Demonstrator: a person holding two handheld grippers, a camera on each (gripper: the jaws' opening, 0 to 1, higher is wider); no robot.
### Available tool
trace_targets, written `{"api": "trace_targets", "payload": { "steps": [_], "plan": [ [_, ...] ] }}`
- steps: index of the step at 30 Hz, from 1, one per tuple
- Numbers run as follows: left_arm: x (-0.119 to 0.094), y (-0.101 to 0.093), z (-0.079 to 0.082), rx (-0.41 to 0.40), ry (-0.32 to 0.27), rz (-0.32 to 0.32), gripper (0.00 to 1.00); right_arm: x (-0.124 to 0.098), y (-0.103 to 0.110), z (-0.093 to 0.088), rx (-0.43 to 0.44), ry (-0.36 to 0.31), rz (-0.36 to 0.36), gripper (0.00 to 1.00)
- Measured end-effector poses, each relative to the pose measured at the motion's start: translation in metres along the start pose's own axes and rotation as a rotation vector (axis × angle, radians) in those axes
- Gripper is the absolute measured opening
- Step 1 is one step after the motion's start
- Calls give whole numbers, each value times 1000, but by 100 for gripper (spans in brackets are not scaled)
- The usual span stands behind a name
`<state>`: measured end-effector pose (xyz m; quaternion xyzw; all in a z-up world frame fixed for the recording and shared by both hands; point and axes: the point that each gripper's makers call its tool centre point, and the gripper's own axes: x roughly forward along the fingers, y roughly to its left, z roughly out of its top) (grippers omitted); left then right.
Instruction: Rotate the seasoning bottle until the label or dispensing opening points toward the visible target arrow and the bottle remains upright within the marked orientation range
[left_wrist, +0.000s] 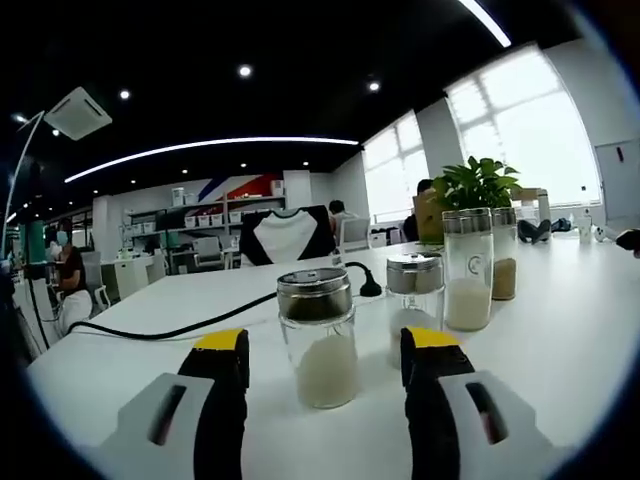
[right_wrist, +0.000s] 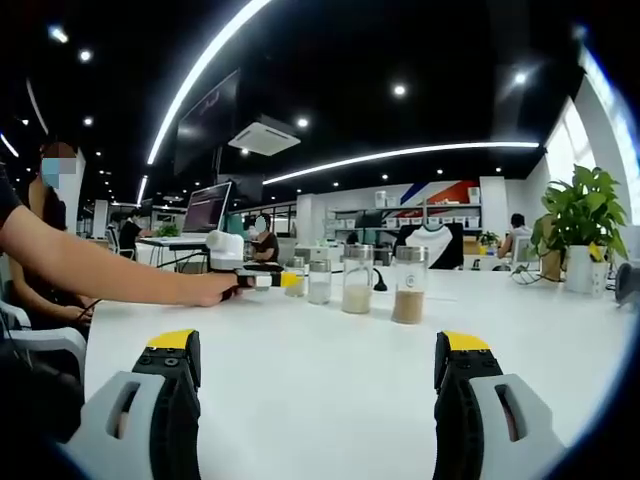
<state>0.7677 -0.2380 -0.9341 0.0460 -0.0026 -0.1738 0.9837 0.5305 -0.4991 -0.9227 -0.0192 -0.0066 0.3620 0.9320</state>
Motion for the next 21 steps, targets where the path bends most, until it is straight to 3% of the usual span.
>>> {"api": "trace_targets", "payload": {
  "steps": [10,12,16,21],
  "plan": [
    [12,-1,-2,23,21,9,55,2,-2,-2,0,13,-12,99],
    [13,-4,2,13,4,3,50,5,-7,-4,43,16,-35,99],
    [17,0,-2,46,33,39,43,10,-16,-7,90,23,-91,97],
    [20,2,-4,48,44,50,42,28,0,-8,140,28,-75,97]
  ]
}}
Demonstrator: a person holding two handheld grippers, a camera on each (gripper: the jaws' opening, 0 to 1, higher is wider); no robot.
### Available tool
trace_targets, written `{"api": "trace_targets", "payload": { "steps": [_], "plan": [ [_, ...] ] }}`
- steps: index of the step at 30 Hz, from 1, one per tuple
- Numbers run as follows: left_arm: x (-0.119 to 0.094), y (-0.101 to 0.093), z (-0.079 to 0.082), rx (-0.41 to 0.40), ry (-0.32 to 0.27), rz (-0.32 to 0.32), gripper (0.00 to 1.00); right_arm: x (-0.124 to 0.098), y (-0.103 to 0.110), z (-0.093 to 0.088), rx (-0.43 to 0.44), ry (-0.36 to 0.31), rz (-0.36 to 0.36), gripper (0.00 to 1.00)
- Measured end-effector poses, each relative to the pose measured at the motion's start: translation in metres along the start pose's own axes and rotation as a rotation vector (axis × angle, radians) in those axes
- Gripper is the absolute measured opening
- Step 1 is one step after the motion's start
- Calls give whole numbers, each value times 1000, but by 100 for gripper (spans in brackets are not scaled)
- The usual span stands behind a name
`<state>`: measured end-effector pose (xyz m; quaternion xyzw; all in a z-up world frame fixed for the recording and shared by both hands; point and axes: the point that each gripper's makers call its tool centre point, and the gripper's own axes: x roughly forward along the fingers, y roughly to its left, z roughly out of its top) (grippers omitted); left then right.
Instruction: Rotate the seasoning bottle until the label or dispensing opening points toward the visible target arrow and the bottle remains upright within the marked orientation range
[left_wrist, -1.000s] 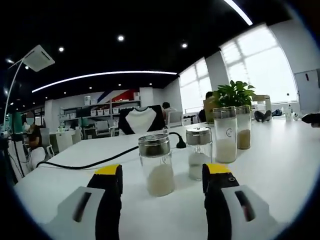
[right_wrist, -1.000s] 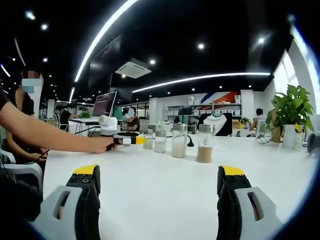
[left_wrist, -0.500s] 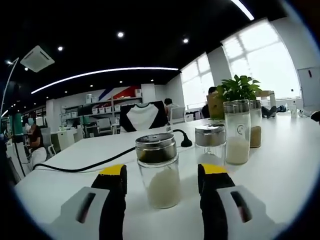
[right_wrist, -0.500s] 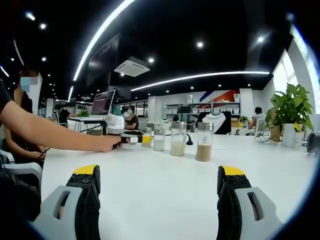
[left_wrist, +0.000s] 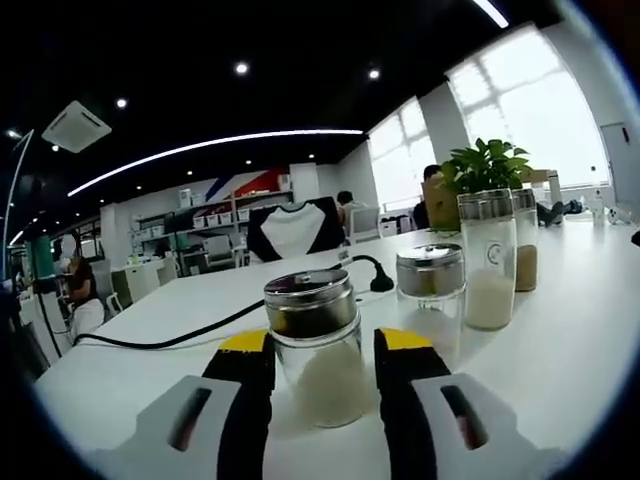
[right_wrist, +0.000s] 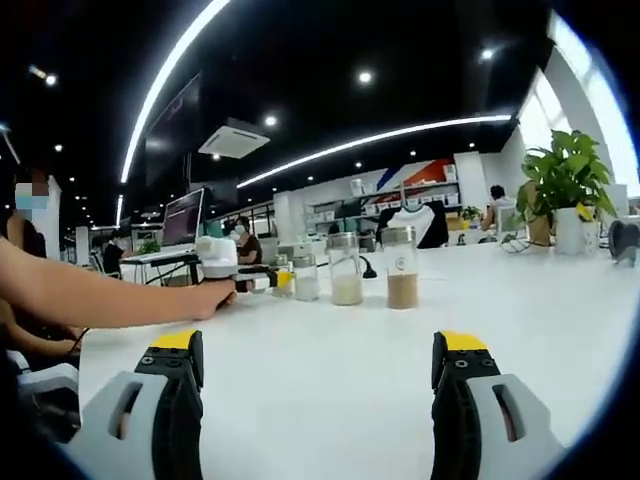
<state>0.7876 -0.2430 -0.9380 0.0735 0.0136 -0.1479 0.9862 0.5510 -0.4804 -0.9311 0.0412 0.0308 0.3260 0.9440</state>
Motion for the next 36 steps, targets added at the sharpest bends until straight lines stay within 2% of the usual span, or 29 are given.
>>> {"api": "trace_targets", "payload": {
  "steps": [4,7,12,18,20,23,26,29,31,33,36],
  "plan": [
    [3,2,-2,-2,14,12,38,7,15,-3,-32,14,27,97],
    [5,2,-3,-2,16,11,38,7,12,-4,-45,22,12,97],
    [6,2,-3,-14,17,14,38,10,11,-2,-15,8,-20,97],
    [4,0,-3,-38,22,11,37,19,31,-5,-26,17,30,97],
    [2,-4,-2,-82,23,-15,36,18,31,-5,-38,19,33,97],
    [-4,-5,-1,-73,26,-10,36,15,26,-1,5,-8,30,97],
    [-10,1,-2,-80,28,11,35,14,26,0,11,-16,27,96],
    [-12,-4,-2,-100,26,-18,35,14,27,-1,4,-11,34,96],
    [-13,-8,-1,-80,28,-23,35,15,27,-2,5,-8,35,96],
    [-15,-5,1,-36,27,5,35,15,27,-2,9,-8,36,96],
    [-23,-2,10,-81,-16,27,35,15,27,-2,10,-5,40,95]
  ]
}}
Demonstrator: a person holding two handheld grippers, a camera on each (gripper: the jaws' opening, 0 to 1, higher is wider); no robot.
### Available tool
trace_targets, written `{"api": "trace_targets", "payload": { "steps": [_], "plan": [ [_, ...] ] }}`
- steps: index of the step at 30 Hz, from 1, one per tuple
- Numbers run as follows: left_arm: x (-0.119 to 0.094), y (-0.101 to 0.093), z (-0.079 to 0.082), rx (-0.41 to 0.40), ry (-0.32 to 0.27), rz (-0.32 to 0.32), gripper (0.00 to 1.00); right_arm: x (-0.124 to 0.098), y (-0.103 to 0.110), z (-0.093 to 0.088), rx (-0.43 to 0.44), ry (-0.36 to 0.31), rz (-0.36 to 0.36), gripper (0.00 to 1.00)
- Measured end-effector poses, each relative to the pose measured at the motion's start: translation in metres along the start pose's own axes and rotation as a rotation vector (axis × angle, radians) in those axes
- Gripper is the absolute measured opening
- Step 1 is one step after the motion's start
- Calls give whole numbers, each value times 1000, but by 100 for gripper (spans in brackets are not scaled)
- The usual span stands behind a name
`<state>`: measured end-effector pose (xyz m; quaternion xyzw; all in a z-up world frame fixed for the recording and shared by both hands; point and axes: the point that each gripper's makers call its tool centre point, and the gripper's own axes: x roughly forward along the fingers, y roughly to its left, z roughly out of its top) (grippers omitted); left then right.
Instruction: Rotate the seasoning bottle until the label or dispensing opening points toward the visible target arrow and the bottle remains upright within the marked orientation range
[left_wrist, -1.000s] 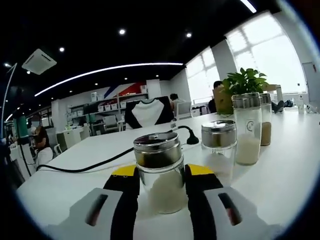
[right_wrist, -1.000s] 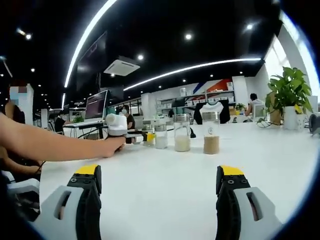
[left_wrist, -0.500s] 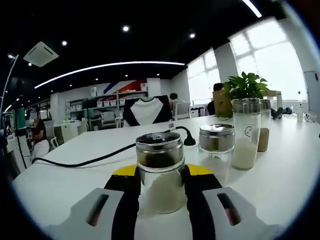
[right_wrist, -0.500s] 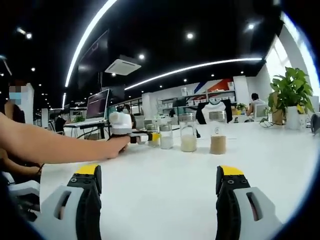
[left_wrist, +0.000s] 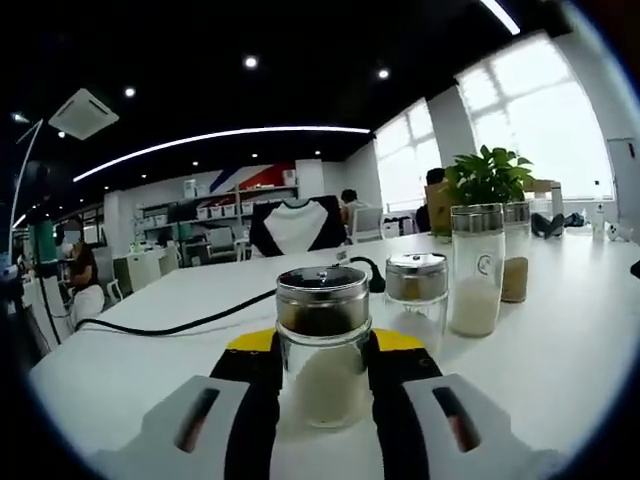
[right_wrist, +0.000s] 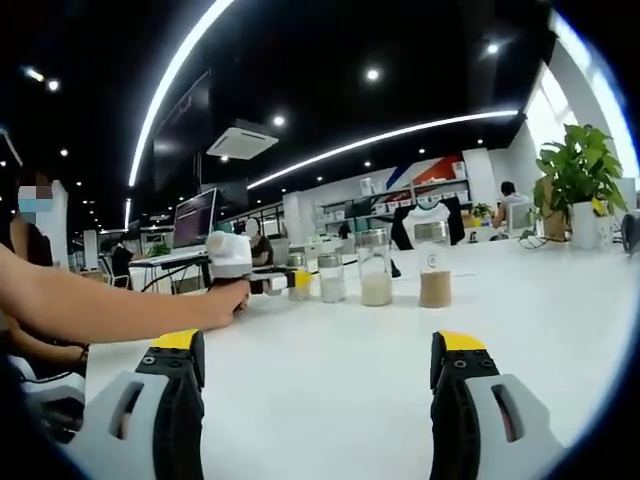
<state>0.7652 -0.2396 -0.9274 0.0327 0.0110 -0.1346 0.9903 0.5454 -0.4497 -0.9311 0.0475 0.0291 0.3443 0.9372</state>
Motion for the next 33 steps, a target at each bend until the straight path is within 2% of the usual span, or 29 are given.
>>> {"api": "trace_targets", "payload": {
  "steps": [2,5,11,14,19,25,28,31,33],
  "plan": [
    [-4,-2,1,-28,-11,-11,35,0,0,0,0,2,3,95],
    [-9,-15,-5,-32,34,-43,35,0,0,0,9,-4,8,95],
    [-29,-33,-4,-81,28,-92,35,1,0,-1,5,6,4,95],
    [-36,-43,-11,-102,65,-137,35,1,2,-2,-3,13,11,95],
    [-51,-58,-9,-117,55,-187,35,3,10,-5,-28,29,44,95],
    [-69,-81,-5,-116,33,-270,35,3,11,-5,-36,31,54,94],
    [-77,-100,-3,-100,27,-355,35,3,12,-5,-36,31,58,94],
    [-86,-114,-4,-85,33,-406,35,4,13,-5,-41,34,67,94],
    [-87,-118,-5,-73,35,-416,35,4,14,-5,-45,34,69,94]
  ]
}}
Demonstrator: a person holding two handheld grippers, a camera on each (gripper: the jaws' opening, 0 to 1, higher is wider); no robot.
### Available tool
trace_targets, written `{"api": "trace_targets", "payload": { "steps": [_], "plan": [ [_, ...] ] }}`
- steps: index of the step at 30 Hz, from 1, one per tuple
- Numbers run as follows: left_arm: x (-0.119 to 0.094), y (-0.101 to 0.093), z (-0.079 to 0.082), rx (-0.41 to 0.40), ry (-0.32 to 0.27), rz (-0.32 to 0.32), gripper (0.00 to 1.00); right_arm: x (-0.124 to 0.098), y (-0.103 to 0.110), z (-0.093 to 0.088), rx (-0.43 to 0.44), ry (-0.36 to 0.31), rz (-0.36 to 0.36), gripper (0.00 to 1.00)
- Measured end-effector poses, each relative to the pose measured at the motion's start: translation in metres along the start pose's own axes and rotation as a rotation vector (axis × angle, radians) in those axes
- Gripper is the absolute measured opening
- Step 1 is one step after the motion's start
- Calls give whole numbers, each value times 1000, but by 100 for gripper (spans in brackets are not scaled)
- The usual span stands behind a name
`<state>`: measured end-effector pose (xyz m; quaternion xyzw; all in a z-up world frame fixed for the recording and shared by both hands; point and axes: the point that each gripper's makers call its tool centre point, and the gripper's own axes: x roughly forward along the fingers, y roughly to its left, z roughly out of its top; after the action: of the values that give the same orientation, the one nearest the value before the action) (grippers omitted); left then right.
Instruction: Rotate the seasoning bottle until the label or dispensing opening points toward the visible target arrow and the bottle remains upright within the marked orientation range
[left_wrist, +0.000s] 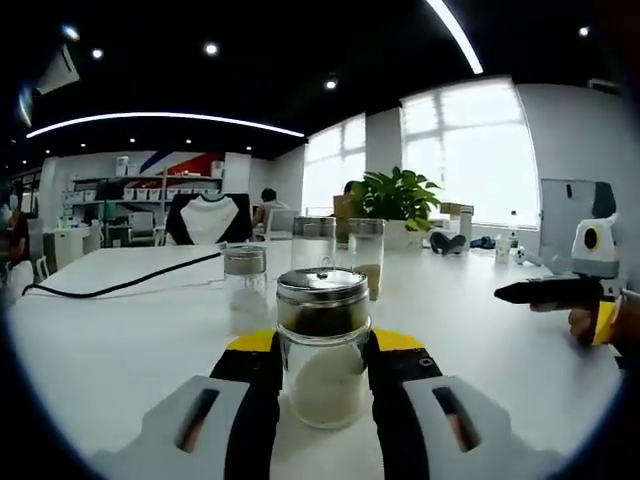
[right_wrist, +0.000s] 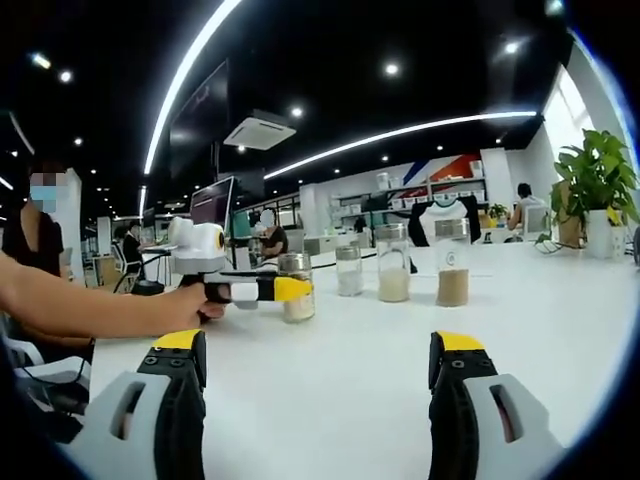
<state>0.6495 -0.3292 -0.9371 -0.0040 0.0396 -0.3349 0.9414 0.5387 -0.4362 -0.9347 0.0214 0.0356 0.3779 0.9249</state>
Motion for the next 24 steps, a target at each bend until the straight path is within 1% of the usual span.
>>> {"api": "trace_targets", "payload": {
  "steps": [2,3,4,6,7,10,13,15,17,20,24],
  "plan": [
    [-2,-11,-3,5,14,-30,35,0,1,1,-5,-5,1,93],
    [-3,-12,-4,7,16,-46,35,0,1,1,-6,-7,4,92],
    [-4,-19,-4,8,14,-90,35,0,2,2,-9,-12,9,90],
    [-3,-26,-4,2,15,-126,35,0,3,3,-14,-17,17,88],
    [-4,-32,-4,17,15,-141,35,0,4,3,-21,-20,18,87],
    [-4,-37,-4,30,16,-155,35,0,5,5,-32,-28,21,85],
    [-6,-41,-4,27,12,-169,35,-1,7,8,-46,-47,30,81],
    [-7,-49,-3,24,2,-208,35,-1,9,11,-69,-70,40,77],
    [-9,-63,-3,39,2,-264,35,-1,11,14,-84,-85,46,72],
    [-9,-75,-5,56,10,-294,35,-1,13,17,-100,-106,54,67],
    [-11,-84,-6,51,12,-313,35,0,15,19,-116,-120,61,61]
  ]
}}
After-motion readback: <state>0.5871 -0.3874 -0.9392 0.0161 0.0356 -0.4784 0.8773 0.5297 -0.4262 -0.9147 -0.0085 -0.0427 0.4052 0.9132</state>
